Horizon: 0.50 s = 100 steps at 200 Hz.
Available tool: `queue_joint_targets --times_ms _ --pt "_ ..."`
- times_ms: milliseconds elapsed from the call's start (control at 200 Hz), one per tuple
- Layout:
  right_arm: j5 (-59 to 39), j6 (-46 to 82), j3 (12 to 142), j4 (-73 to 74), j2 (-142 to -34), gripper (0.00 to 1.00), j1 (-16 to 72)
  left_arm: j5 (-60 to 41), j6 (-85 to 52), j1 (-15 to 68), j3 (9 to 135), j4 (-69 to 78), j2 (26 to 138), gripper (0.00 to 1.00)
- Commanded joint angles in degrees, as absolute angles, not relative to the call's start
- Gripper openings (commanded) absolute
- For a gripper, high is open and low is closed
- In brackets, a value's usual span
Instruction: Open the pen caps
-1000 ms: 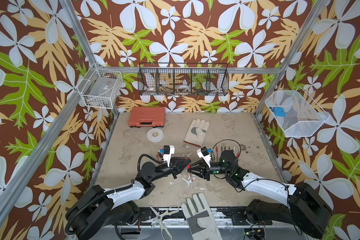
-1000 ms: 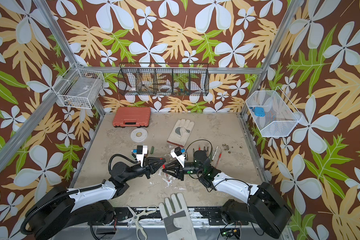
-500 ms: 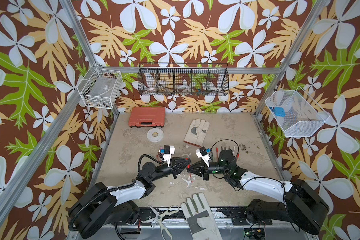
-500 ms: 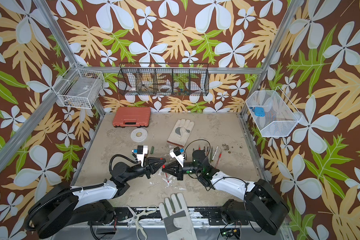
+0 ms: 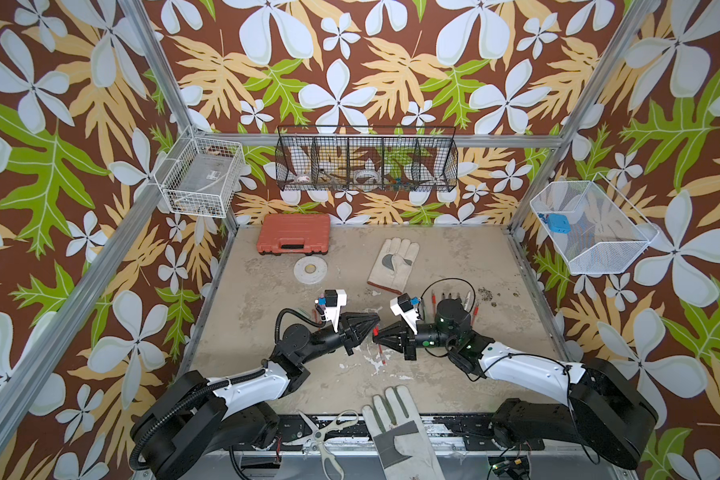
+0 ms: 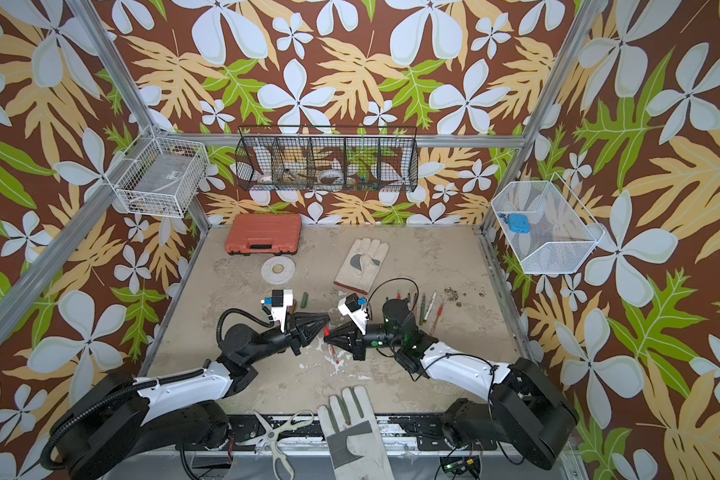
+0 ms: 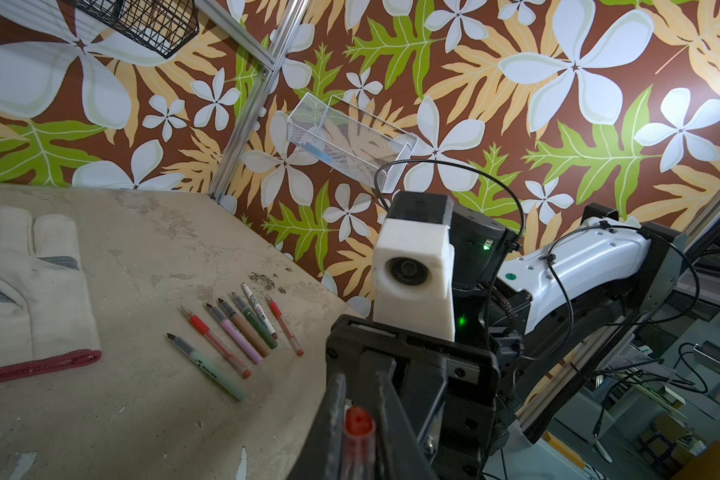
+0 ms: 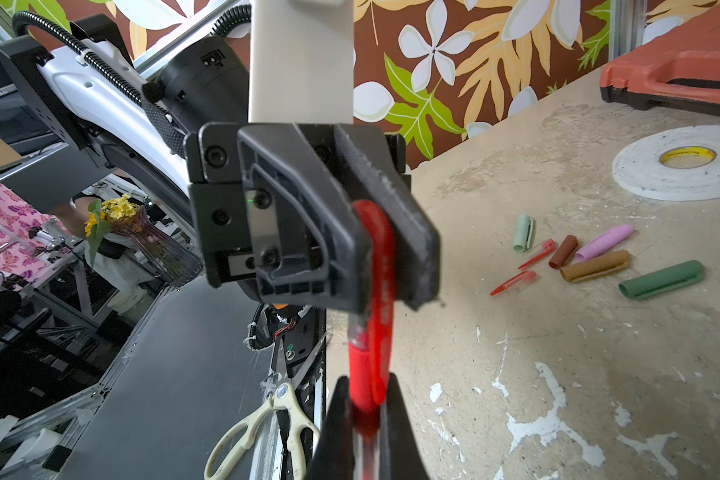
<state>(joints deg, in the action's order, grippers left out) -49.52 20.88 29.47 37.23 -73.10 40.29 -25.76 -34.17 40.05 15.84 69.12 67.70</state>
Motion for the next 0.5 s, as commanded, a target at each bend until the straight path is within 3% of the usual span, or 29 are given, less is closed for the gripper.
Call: queue_joint_targets --times_ms 0,70,300,495 --pt "-49.22 20.46 29.79 37.35 -72.78 0.00 40.33 -25.65 -33.77 39.99 16.30 69.66 67.28 0.09" --pt "-49.23 20.48 29.91 37.18 -72.74 0.00 40.34 -25.62 -33.51 39.97 16.31 69.31 66.98 0.00" --pt "-45.73 18.94 29.58 34.60 -70.99 0.00 40.47 -21.74 -33.97 39.37 16.33 65.87 64.88 0.00" --pt "-29.13 12.72 32.54 24.85 -70.22 0.00 46.40 -12.16 -35.32 37.88 16.00 57.89 60.40 0.00"
